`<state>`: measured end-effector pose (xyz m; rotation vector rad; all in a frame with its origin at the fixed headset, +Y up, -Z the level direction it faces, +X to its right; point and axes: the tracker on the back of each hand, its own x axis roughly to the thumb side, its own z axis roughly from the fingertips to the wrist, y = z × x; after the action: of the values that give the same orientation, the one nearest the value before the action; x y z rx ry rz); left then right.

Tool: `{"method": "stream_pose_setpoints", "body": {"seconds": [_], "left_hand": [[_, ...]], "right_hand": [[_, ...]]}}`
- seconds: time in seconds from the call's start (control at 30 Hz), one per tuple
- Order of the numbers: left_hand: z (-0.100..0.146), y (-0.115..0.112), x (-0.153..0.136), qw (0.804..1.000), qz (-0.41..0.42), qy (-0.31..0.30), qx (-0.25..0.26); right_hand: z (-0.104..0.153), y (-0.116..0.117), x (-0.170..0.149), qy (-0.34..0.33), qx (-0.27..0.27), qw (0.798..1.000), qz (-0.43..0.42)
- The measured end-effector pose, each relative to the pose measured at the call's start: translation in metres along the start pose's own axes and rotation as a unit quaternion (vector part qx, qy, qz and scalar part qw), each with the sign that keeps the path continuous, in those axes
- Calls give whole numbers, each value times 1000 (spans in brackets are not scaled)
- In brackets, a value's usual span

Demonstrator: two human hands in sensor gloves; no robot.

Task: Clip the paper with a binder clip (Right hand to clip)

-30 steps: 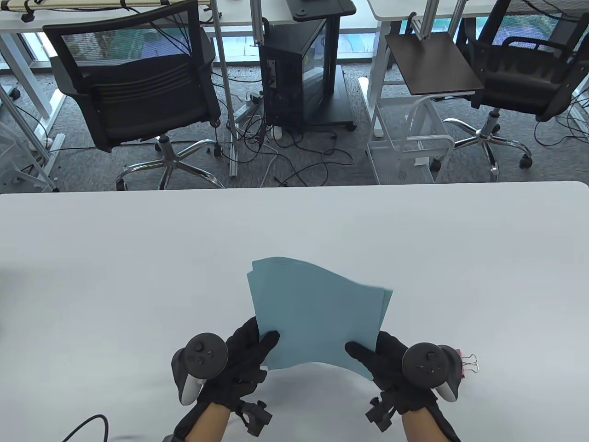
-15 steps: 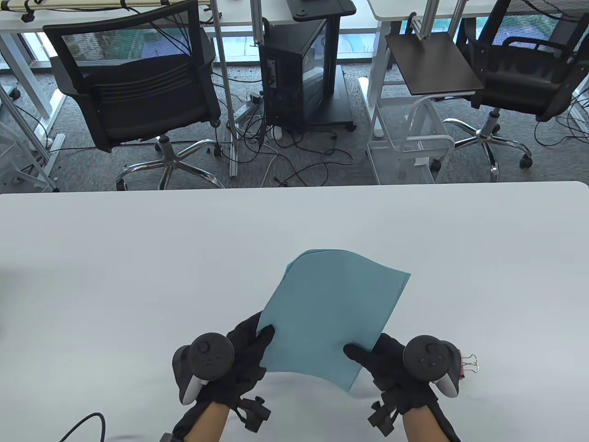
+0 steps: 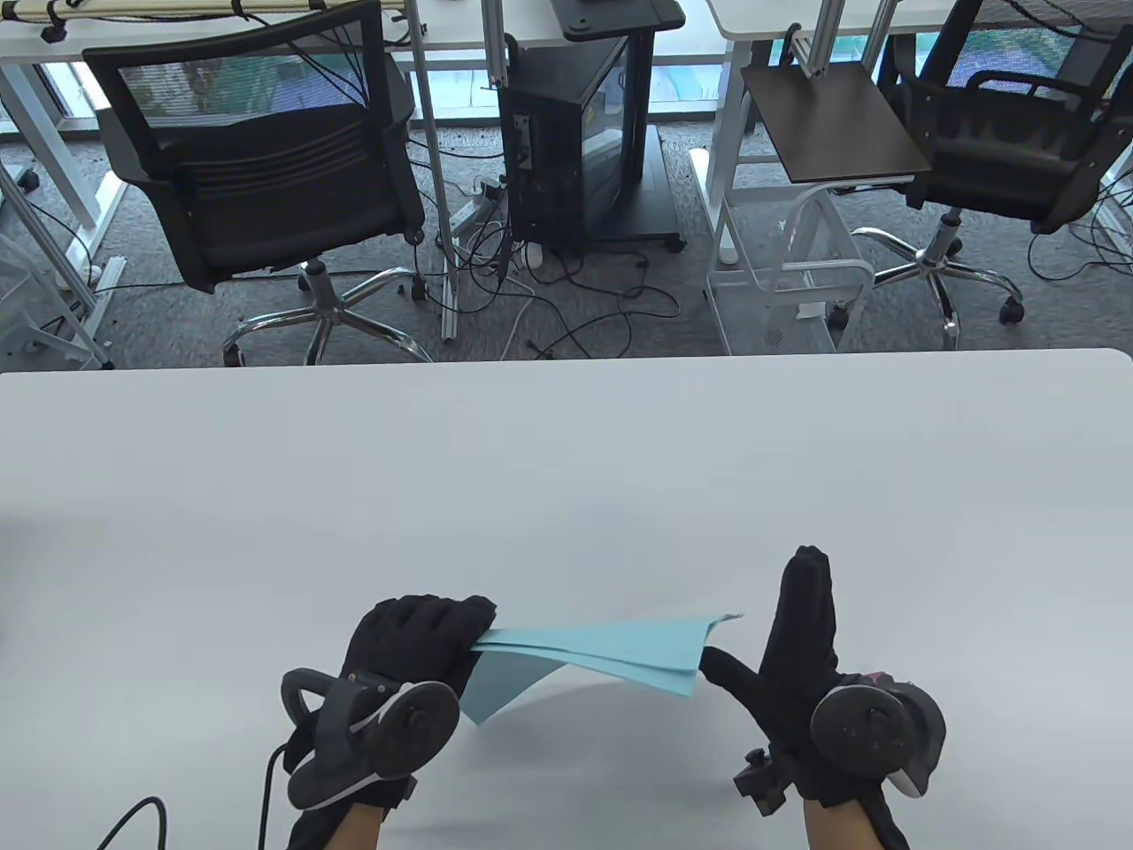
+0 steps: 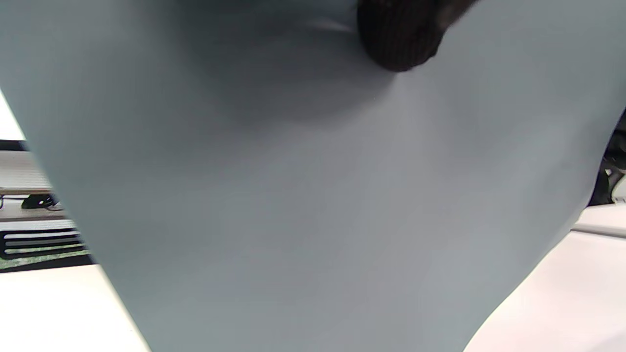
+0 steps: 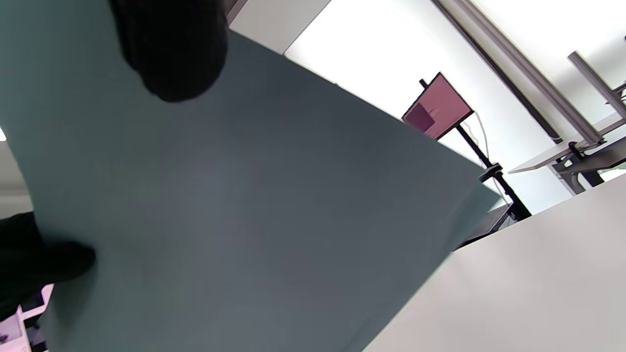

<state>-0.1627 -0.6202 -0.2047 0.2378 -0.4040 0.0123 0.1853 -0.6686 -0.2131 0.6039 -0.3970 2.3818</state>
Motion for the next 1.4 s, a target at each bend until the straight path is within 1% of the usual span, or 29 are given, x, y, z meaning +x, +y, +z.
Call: {"method": "stream_pose_setpoints", "body": {"seconds": [0.1,0.13,0.23,0.3,0.33,0.37,0.43,0.47,0.53,0.57,0.63,0.7,0.73,0.77,0.8,0.87,0.9,0.93,0.97,1.0,1.07,1.1,1.13,1.17,1.2,1.23,1.3,1.33,1.4], "left_hand": [[-1,-1,12,999,8,-40,-19],[-2,-4,16,999,9,-44,-23],[-3,-9,14,999,-6,-34,-15],[-2,-12,7,999,41,4,24],[-1,-13,-2,994,80,51,60],[0,-15,-10,988,108,75,76],[4,-25,-39,962,215,134,104],[5,-31,-48,949,263,142,97],[6,-53,-64,905,401,136,35],[5,-68,-69,870,478,122,-8],[0,-91,-67,817,567,97,-50],[-4,-106,-61,785,610,72,-78],[-5,-109,-59,779,619,71,-70],[-6,-111,-57,779,619,79,-54],[-6,-109,-56,787,610,80,-45],[-5,-95,-53,828,557,58,-3],[-4,-89,-51,843,534,56,22],[-2,-80,-48,860,504,54,63],[0,-73,-45,869,481,55,100],[0,-72,-43,874,469,55,114],[0,-83,-41,887,449,60,94],[-1,-101,-39,893,439,84,47],[-1,-123,-38,900,421,105,-30],[-1,-138,-36,905,401,104,-100],[-2,-139,-35,911,386,78,-123],[-5,-131,-35,919,372,75,-109],[-8,-114,-36,926,367,73,-54],[-9,-109,-37,920,384,72,-40],[-7,-112,-38,908,410,78,-42]], "right_hand": [[-3,8,1,-21,58,998,-14],[-4,13,0,-32,70,996,-44],[-6,18,-6,-29,97,990,-97],[-5,17,-12,-14,64,992,-112],[-5,14,-15,-4,54,992,-114],[-3,11,-20,5,45,991,-126],[0,4,-30,19,16,986,-163],[1,3,-32,22,8,985,-173],[2,1,-37,27,-18,976,-215],[2,3,-39,31,-32,969,-244],[2,8,-38,34,-33,968,-247],[2,13,-38,47,-24,979,-199],[3,15,-38,57,-28,981,-183],[5,16,-40,69,-43,983,-163],[5,16,-39,66,-47,985,-154],[4,13,-32,48,-60,987,-143],[3,11,-28,35,-70,987,-140],[2,8,-22,20,-83,987,-134],[2,6,-19,12,-86,988,-126],[2,8,-19,14,-81,990,-113],[2,20,-30,51,-41,993,-95],[3,29,-40,80,-4,992,-94],[6,46,-56,134,78,983,-102],[10,56,-64,155,122,974,-109],[12,55,-65,146,107,977,-111],[7,50,-61,144,71,981,-112],[2,38,-54,122,37,987,-101],[1,33,-51,109,28,988,-108],[2,34,-52,114,34,987,-112]]}}
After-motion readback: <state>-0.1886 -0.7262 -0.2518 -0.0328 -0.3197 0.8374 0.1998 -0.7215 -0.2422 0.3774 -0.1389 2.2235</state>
